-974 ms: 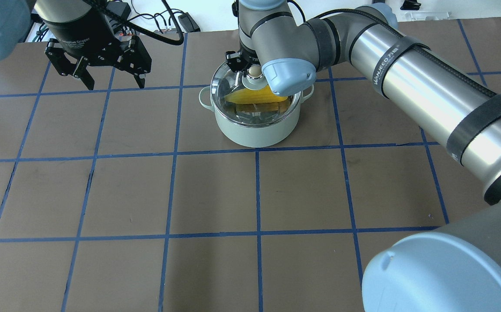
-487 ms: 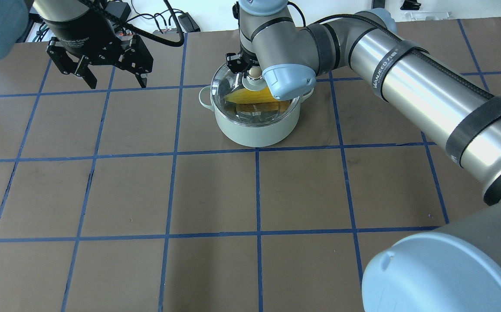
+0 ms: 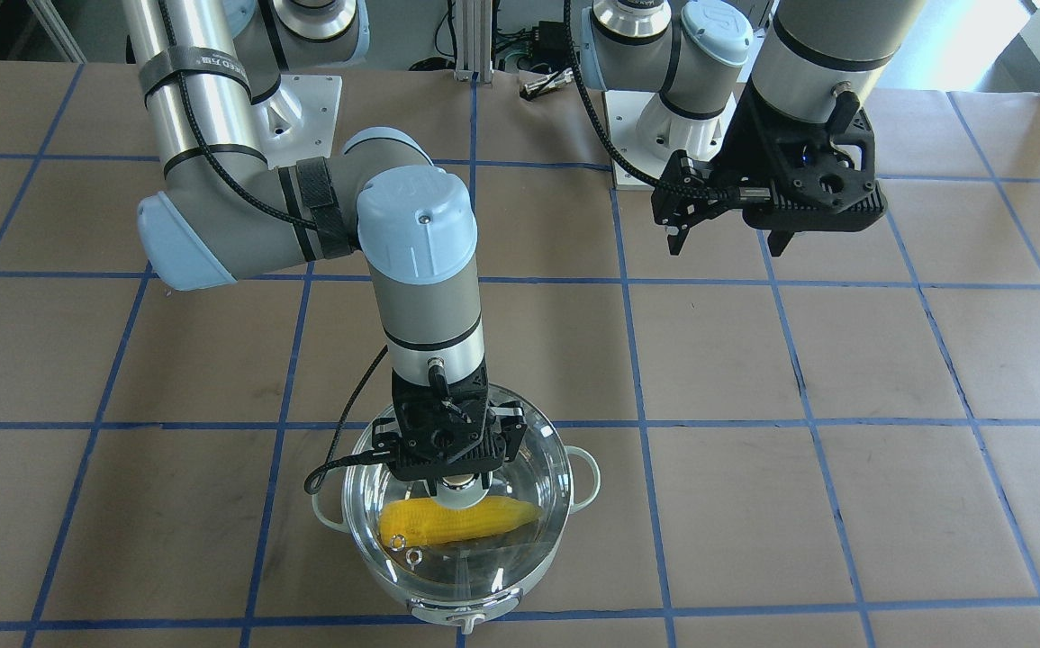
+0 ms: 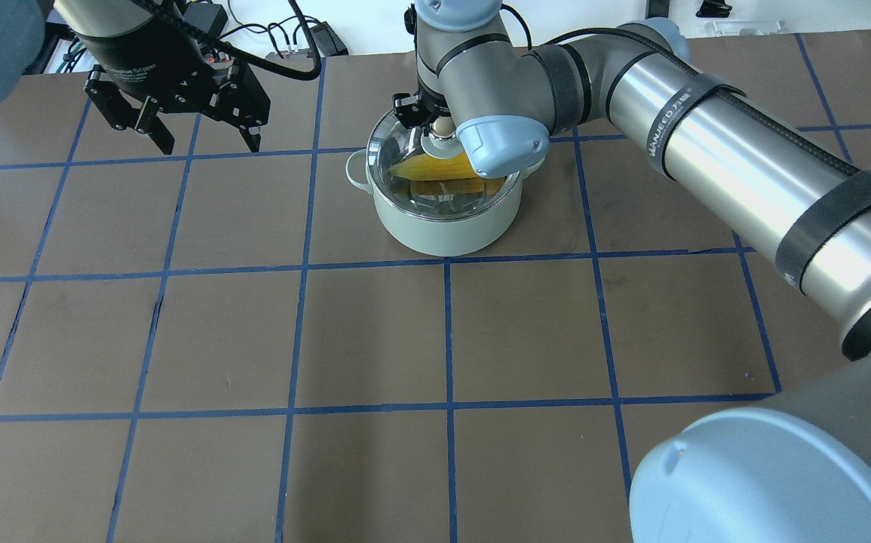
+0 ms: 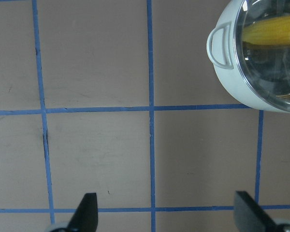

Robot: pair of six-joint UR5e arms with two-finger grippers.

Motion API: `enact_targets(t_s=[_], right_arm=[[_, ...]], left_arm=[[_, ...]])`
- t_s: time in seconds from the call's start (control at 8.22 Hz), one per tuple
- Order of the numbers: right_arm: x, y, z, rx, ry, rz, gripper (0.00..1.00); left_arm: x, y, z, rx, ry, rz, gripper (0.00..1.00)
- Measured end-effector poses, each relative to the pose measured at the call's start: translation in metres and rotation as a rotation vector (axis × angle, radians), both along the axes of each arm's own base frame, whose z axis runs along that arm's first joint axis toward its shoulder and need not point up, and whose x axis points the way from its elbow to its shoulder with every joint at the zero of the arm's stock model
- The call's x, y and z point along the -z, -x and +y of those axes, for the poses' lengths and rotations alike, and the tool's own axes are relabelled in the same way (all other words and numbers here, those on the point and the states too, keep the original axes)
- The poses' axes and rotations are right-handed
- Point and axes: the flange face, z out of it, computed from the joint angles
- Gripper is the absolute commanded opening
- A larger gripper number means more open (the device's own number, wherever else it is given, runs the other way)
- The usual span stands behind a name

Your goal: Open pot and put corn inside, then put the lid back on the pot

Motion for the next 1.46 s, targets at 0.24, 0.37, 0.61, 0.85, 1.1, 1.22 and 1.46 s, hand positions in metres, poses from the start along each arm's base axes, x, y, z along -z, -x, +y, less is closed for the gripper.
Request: enact_targets(t_s=[0.24,0.37,0.61,0.85,1.1,1.22,1.46], right_arm=[[-0.005,0.001,0.001,-0.026,0.006,0.008,1.00],[-0.012,0.003,0.003,-0.033,0.014,0.008,1.00],[-0.041,0.014,0.009,-0.028,0.038,0.003,1.00],[-0.082,0.053,0.029,0.017,-0.005,0.016,1.00],[-0.115,0.114,0.066,0.096,-0.072,0.025,1.00],[-0.130,0.135,0.088,0.125,-0.098,0.028,1.00],[-0.160,0.154,0.130,0.155,-0.150,0.037,1.00]], left_arm=[[0.000,-0.002,0.000,-0.008,0.000,0.001,1.00],[-0.001,-0.003,0.000,-0.010,0.002,0.001,1.00],[-0.001,-0.003,0.000,-0.011,0.002,0.000,1.00],[0.002,-0.003,-0.002,-0.011,-0.003,0.002,1.00],[0.003,-0.003,-0.002,-0.011,-0.005,0.004,1.00],[0.003,-0.003,-0.002,-0.011,-0.006,0.004,1.00],[0.003,-0.003,-0.002,-0.011,-0.007,0.004,1.00]])
